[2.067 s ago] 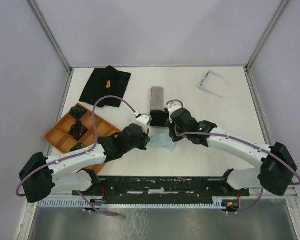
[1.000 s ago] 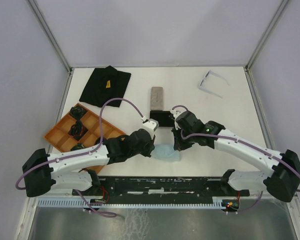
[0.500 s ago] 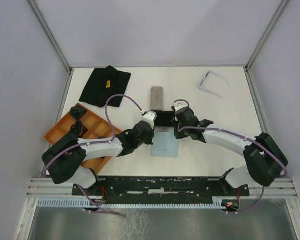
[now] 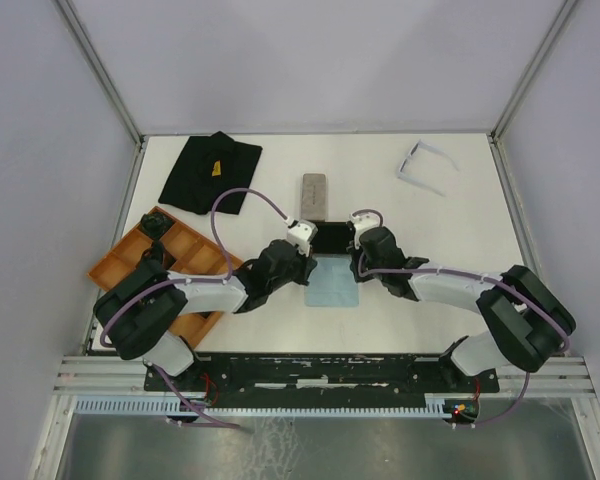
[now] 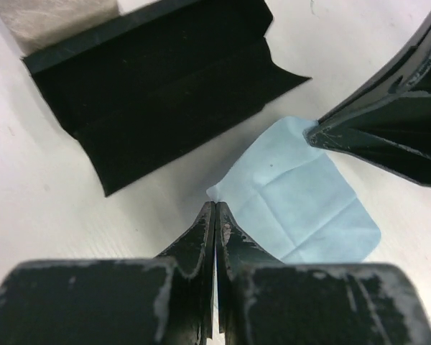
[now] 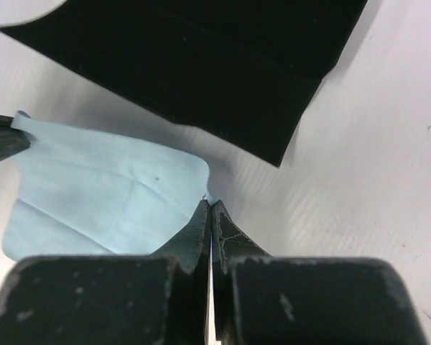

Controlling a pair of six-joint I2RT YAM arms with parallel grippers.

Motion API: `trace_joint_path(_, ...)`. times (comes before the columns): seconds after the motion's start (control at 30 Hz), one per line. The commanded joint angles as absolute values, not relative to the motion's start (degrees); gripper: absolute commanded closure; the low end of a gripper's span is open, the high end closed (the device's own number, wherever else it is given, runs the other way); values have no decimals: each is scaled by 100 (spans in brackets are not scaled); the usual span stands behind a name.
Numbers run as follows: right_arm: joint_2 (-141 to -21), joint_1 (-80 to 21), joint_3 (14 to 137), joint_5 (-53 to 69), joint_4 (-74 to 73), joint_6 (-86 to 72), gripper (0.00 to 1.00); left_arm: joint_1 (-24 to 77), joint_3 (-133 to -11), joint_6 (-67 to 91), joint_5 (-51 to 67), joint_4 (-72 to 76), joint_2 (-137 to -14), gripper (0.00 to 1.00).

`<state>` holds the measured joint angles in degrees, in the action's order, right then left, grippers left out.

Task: Organize the sunglasses
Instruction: Fold the glasses cleaning cloth at the center of the board.

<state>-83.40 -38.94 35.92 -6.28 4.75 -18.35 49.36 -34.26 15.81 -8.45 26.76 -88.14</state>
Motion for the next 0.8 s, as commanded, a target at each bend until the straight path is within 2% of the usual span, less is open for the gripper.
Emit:
trace_joint_path(0.0, -7948, -3876, 3047, -562, 1627, -1650, 100, 4931, -2992, 1143, -302, 3839, -8634, 97)
trace_joint_path(0.37, -7452, -3886, 2337, -303, 2338, -1721, 100, 4931, -2323, 1127, -324, 4590, -8473, 97)
trace_joint_path(0.77, -7075, -3929, 2218, -149, 1964, -1762, 100, 4924, -2200, 1207, -541, 4850, -8597, 97)
